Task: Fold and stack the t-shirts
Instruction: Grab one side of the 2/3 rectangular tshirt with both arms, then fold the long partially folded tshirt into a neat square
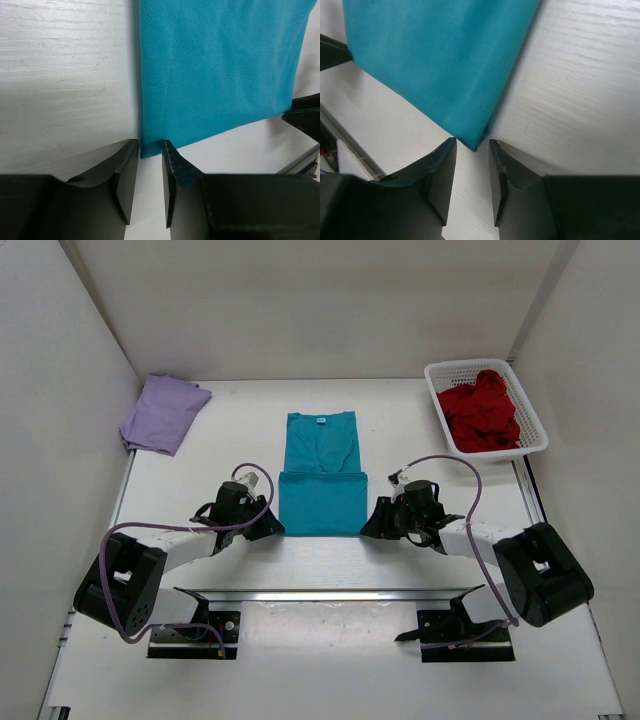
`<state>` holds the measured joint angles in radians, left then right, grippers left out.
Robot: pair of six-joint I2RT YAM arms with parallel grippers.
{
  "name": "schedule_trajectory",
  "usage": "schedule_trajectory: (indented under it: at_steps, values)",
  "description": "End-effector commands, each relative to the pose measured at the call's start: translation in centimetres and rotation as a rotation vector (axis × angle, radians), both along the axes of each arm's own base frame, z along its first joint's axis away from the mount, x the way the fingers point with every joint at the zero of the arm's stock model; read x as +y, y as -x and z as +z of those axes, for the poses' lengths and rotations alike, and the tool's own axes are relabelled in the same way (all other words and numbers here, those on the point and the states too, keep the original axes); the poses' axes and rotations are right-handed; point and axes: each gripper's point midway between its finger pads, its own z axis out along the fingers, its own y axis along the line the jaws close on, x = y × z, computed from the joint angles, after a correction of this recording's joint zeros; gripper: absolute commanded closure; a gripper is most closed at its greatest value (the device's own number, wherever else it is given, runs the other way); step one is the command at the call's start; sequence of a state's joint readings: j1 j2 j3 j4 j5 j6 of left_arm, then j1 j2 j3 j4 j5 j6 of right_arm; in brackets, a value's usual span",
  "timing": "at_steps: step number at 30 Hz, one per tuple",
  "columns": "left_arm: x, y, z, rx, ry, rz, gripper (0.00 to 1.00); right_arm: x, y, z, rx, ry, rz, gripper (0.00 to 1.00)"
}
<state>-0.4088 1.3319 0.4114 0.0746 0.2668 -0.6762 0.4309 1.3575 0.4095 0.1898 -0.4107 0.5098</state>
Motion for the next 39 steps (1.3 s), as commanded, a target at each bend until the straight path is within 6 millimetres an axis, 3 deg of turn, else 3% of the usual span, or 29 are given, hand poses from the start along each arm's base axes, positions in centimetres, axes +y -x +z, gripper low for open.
schedule_trajectory:
  at_steps: [1, 6, 11, 13, 15, 20, 23, 26, 29, 31, 35, 36, 38, 39]
  values:
    - [1.5, 2.0, -2.3, 0.063, -0.097, -0.005, 0.63, 0.3, -0.5, -0.6, 0.013, -0.032, -0.011, 0.69]
    - [1.4, 1.9, -2.6, 0.077, -0.101, -0.004, 0.74, 1.4, -0.9, -0.8, 0.027, -0.074, 0.019, 0.77]
    - [0.7, 1.6, -1.9, 0.068, -0.073, -0.006, 0.92, 1.5, -1.1, -0.1, 0.000, -0.066, 0.020, 0.96]
    - [0.5, 1.9, -1.8, 0.070, -0.070, -0.020, 0.99, 1.4, -0.9, 0.1, -0.010, -0.065, 0.017, 1.00]
    - [0.3, 2.9, -1.3, 0.088, -0.046, -0.033, 1.00, 1.3, -0.6, 0.6, -0.030, -0.061, 0.013, 1.00]
    - [1.8, 6.9, -1.3, 0.146, -0.084, -0.082, 1.00, 1.6, 4.0, 0.4, -0.003, -0.019, 0.045, 1.00]
    - [2.4, 9.3, 0.1, 0.152, -0.080, -0.110, 1.00, 1.8, 7.5, 0.8, 0.012, 0.023, 0.060, 0.99]
    - [2.4, 8.9, 5.3, 0.026, -0.069, -0.084, 1.00, 2.0, 8.9, 3.2, -0.021, 0.004, 0.045, 1.00]
    - [2.1, 7.6, 8.7, -0.028, -0.007, -0.084, 1.00, 2.1, 7.2, 6.9, -0.088, -0.045, 0.036, 0.99]
    - [1.2, 6.0, 10.7, -0.058, 0.044, -0.080, 1.00, 2.0, 4.2, 10.3, -0.177, -0.066, 0.025, 1.00]
    - [-1.1, 0.5, 15.9, -0.188, 0.117, -0.066, 1.00, 1.9, -1.0, 15.3, -0.269, -0.094, 0.040, 1.00]
    - [-1.1, -1.5, 16.9, -0.203, 0.127, -0.043, 1.00, 1.7, -2.4, 15.3, -0.265, -0.087, 0.025, 1.00]
    - [-1.6, -4.3, 18.1, -0.232, 0.152, -0.036, 1.00, 1.6, -5.4, 17.4, -0.311, -0.100, 0.033, 1.00]
    - [-1.5, -6.3, 18.7, -0.247, 0.151, -0.001, 1.00, 1.3, -6.8, 16.6, -0.284, -0.095, 0.018, 1.00]
